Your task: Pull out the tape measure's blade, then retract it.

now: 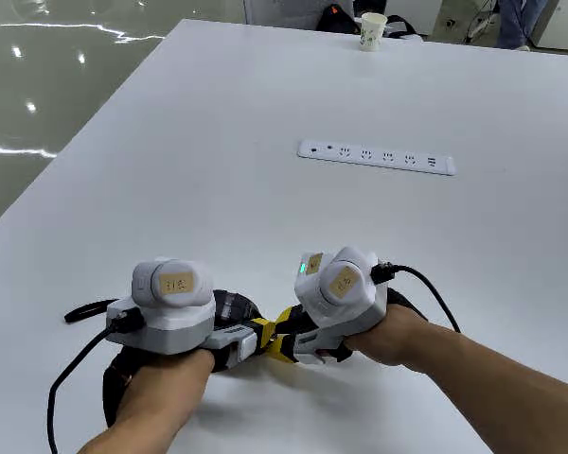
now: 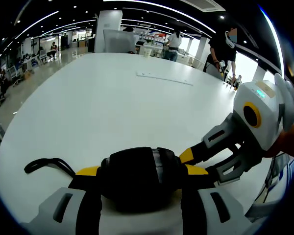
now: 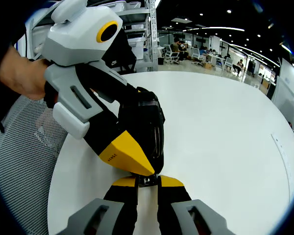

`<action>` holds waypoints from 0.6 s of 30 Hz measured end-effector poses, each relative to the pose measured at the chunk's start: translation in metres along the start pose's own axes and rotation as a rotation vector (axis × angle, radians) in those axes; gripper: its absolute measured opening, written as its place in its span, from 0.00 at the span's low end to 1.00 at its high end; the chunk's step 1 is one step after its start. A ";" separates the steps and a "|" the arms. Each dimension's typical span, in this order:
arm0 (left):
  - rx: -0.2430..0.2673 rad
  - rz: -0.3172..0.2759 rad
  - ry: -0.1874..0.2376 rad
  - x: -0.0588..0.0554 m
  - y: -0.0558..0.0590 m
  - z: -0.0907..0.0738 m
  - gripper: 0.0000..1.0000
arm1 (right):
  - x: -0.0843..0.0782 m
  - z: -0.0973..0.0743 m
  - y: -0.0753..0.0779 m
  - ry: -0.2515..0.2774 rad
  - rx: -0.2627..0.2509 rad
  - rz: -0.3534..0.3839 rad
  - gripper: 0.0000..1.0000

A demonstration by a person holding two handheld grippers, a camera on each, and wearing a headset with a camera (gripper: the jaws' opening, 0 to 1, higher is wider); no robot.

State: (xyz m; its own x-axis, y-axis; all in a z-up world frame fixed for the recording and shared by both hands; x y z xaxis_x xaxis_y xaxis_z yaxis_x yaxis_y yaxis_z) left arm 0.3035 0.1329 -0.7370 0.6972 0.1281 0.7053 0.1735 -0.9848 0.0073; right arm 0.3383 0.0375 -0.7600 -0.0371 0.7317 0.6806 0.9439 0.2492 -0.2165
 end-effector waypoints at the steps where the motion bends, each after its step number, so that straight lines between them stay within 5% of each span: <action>1: 0.000 0.000 0.000 0.000 0.000 0.000 0.61 | 0.000 0.000 0.000 0.000 0.000 0.001 0.11; 18: 0.000 0.001 -0.018 0.001 0.001 0.000 0.63 | 0.000 -0.002 0.000 -0.003 -0.004 0.005 0.12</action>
State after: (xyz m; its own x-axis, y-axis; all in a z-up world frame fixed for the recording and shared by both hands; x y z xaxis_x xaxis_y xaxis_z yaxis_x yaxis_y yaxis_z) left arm 0.3046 0.1317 -0.7362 0.7094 0.1296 0.6927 0.1728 -0.9849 0.0073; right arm 0.3386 0.0364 -0.7586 -0.0334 0.7346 0.6777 0.9454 0.2432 -0.2171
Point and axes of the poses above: the centre of the closed fingertips' face, and the gripper's own axes: z roughly forward along the fingers, y roughly to its right, x roughly out of its top, the point moved 6 cm from there along -z, roughly backward along the fingers, and after that the axes turned 13 degrees about x, right-handed, at the moved point
